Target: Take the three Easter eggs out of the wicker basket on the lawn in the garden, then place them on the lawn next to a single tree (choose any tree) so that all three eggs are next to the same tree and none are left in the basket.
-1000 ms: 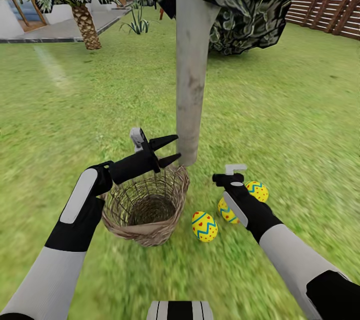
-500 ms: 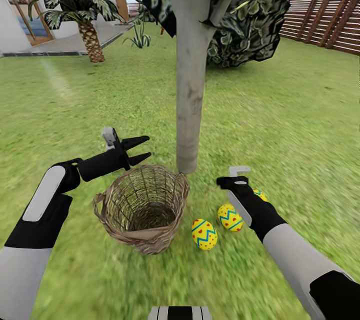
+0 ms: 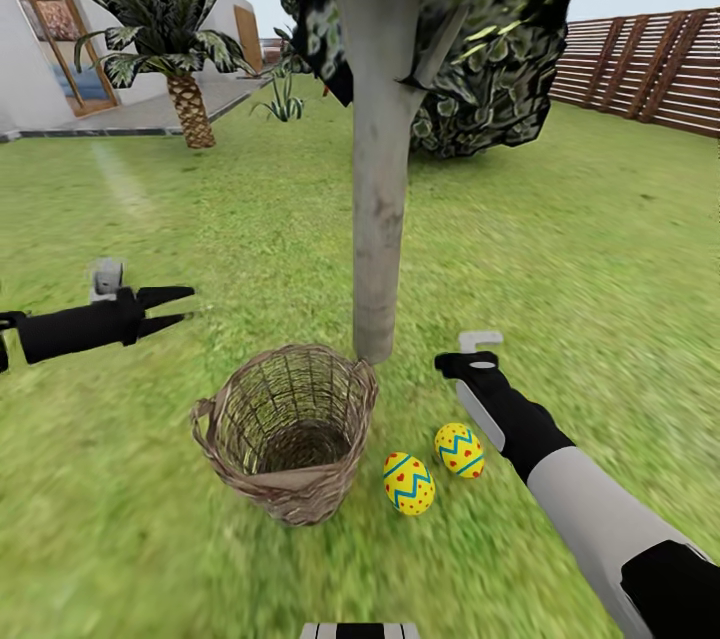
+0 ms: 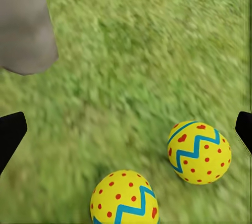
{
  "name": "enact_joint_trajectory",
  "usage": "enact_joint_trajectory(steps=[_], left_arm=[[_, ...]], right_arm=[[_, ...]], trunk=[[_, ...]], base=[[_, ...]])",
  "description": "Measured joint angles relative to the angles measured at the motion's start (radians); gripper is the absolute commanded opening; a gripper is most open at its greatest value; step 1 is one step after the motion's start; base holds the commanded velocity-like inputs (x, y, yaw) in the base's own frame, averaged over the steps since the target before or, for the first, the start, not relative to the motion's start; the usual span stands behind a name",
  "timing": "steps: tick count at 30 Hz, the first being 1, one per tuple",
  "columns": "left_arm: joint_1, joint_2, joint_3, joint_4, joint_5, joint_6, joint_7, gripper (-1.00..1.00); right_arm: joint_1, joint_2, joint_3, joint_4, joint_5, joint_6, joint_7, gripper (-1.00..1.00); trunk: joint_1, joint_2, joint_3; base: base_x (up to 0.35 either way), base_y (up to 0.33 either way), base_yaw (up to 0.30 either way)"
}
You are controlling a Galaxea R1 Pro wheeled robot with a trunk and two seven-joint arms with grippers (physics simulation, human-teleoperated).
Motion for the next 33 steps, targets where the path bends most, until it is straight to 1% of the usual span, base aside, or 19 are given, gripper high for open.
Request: enact_joint_trajectory(steps=[2,3,5,7,8,11,12,14,15,17,19,20,22,24,25,27,31,32,33], left_arm=[[0.005,0.050,0.000,0.050,-0.003,-0.002,0.014,1.00],[0.006,0.064,0.000,0.082,-0.003,-0.003,0.017,1.00],[0.007,0.080,-0.001,0.157,-0.005,-0.005,0.022,1.00],[0.008,0.089,-0.002,0.258,-0.020,-0.006,0.028,1.00],[0.008,0.091,-0.002,0.294,-0.036,-0.007,0.029,1.00],[0.008,0.097,-0.002,0.391,-0.181,-0.009,0.030,1.00],[0.008,0.098,-0.001,0.434,-0.267,-0.009,0.029,1.00],[0.008,0.097,-0.001,0.496,-0.346,-0.011,0.027,1.00],[0.008,0.097,0.000,0.527,-0.372,-0.012,0.027,1.00],[0.008,0.098,0.002,0.607,-0.406,-0.015,0.026,1.00],[0.008,0.100,0.002,0.661,-0.419,-0.018,0.027,1.00],[0.008,0.100,0.002,0.678,-0.437,-0.021,0.028,1.00],[0.008,0.099,0.001,0.698,-0.502,-0.032,0.029,1.00],[0.008,0.093,0.001,0.716,-0.588,-0.048,0.028,1.00],[0.008,0.083,0.001,0.741,-0.643,-0.066,0.027,1.00],[0.008,0.067,0.001,0.792,-0.691,-0.107,0.026,1.00],[0.009,0.051,-0.002,0.839,-0.713,-0.183,0.027,1.00],[0.011,0.043,-0.003,0.859,-0.726,-0.195,0.028,1.00],[0.012,0.032,-0.003,0.875,-0.751,-0.210,0.028,1.00]], right_arm=[[0.000,-0.002,0.000,0.000,0.002,0.001,0.000,1.00],[0.000,-0.002,0.001,-0.003,0.002,0.003,0.000,1.00],[0.000,-0.003,0.004,-0.028,0.003,0.025,0.000,1.00],[0.000,-0.004,0.004,-0.065,0.003,0.083,-0.001,1.00],[0.000,-0.004,0.004,-0.072,0.002,0.101,-0.002,1.00],[0.000,-0.004,0.003,-0.076,-0.001,0.124,-0.002,1.00],[0.001,-0.006,0.003,-0.075,-0.002,0.128,-0.003,1.00],[0.001,-0.014,0.003,-0.074,-0.002,0.130,-0.003,1.00],[0.003,-0.018,0.003,-0.074,-0.003,0.130,-0.003,1.00],[0.007,-0.024,0.003,-0.061,-0.004,0.130,-0.004,1.00],[0.009,-0.027,0.002,-0.035,-0.003,0.129,-0.004,1.00],[0.010,-0.028,0.002,-0.017,-0.003,0.128,-0.004,1.00],[0.010,-0.028,0.002,0.025,-0.003,0.127,-0.003,1.00],[0.011,-0.028,0.002,0.068,-0.003,0.126,0.000,1.00],[0.011,-0.029,0.002,0.098,-0.003,0.122,0.002,1.00],[0.012,-0.027,0.002,0.152,0.000,0.106,0.004,1.00],[0.012,-0.027,0.003,0.227,-0.001,0.034,0.005,1.00],[0.012,-0.027,0.003,0.251,-0.002,0.013,0.004,1.00],[0.012,-0.028,0.004,0.273,-0.001,0.001,0.004,1.00]], trunk=[[-0.001,0.001,0.008],[-0.001,0.001,0.012],[-0.002,0.001,0.019],[-0.003,0.002,0.027],[-0.003,0.002,0.031],[-0.005,0.003,0.043],[-0.005,0.003,0.046],[-0.006,0.003,0.054],[-0.007,0.004,0.058],[-0.007,0.004,0.066],[-0.008,0.005,0.073],[-0.009,0.005,0.077],[-0.010,0.005,0.085],[-0.011,0.006,0.093],[-0.011,0.006,0.097],[-0.012,0.006,0.104],[-0.014,0.007,0.120],[-0.014,0.008,0.124],[-0.015,0.009,0.128]], base=[[0.000,0.000,0.000],[0.000,0.000,0.000],[0.000,0.000,0.000],[0.000,0.000,0.000],[0.000,0.000,0.000],[0.000,0.000,0.000],[0.000,0.000,0.000],[0.000,0.000,0.000],[0.000,0.000,0.000],[0.000,0.000,0.000],[0.000,0.000,0.000],[0.000,0.000,0.000],[0.000,0.000,0.000],[0.000,0.000,0.000],[0.000,0.000,0.000],[0.000,0.000,0.000],[0.000,0.000,0.000],[0.000,0.000,0.000],[0.000,0.000,0.000]])
